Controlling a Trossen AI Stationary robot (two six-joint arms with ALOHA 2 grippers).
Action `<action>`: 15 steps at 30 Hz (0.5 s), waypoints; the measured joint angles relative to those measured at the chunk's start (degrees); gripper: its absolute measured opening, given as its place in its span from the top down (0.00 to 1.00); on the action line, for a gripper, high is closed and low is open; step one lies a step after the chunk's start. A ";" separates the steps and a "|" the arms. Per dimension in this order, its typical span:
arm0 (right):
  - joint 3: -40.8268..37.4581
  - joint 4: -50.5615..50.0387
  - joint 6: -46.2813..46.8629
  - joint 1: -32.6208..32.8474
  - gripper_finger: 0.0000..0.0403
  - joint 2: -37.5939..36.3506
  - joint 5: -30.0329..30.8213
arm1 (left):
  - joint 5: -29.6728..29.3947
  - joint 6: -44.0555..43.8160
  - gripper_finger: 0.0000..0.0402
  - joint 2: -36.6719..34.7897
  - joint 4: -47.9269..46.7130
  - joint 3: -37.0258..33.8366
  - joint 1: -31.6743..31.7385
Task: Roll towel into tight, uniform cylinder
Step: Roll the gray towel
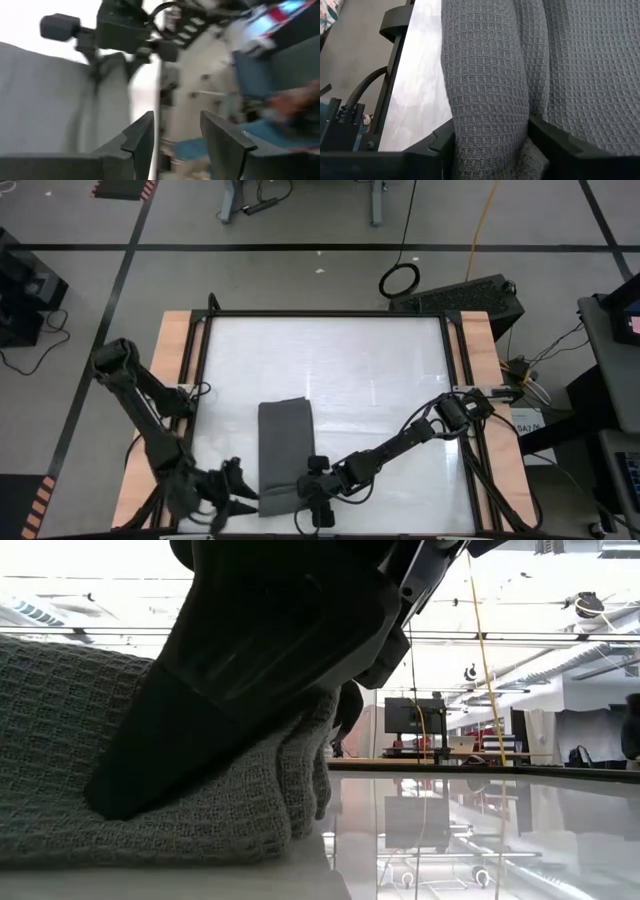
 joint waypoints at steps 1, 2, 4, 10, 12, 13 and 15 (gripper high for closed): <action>-0.02 0.02 0.02 0.04 0.54 0.00 -0.04 | -0.91 0.99 0.59 2.22 -0.21 0.80 0.33; -0.04 0.04 0.11 0.04 0.54 0.01 -0.08 | -1.21 1.13 0.59 4.46 -0.73 1.37 0.75; -0.04 0.01 0.46 0.04 0.54 0.02 -0.15 | -1.18 0.91 0.59 8.50 -1.00 2.76 1.60; -0.09 0.09 0.61 0.07 0.54 0.06 -0.57 | 6.27 -2.78 0.46 17.61 6.62 4.40 2.82; -0.09 0.05 0.58 0.07 0.54 0.07 -0.78 | 5.62 -4.71 0.39 18.29 6.46 5.12 2.41; -0.09 0.04 0.55 0.02 0.54 0.07 -1.08 | 4.97 -4.25 0.37 18.37 6.60 5.57 2.11; -0.09 0.00 0.59 -0.04 0.54 0.07 -1.50 | 3.12 -2.43 0.34 18.38 5.75 6.49 1.31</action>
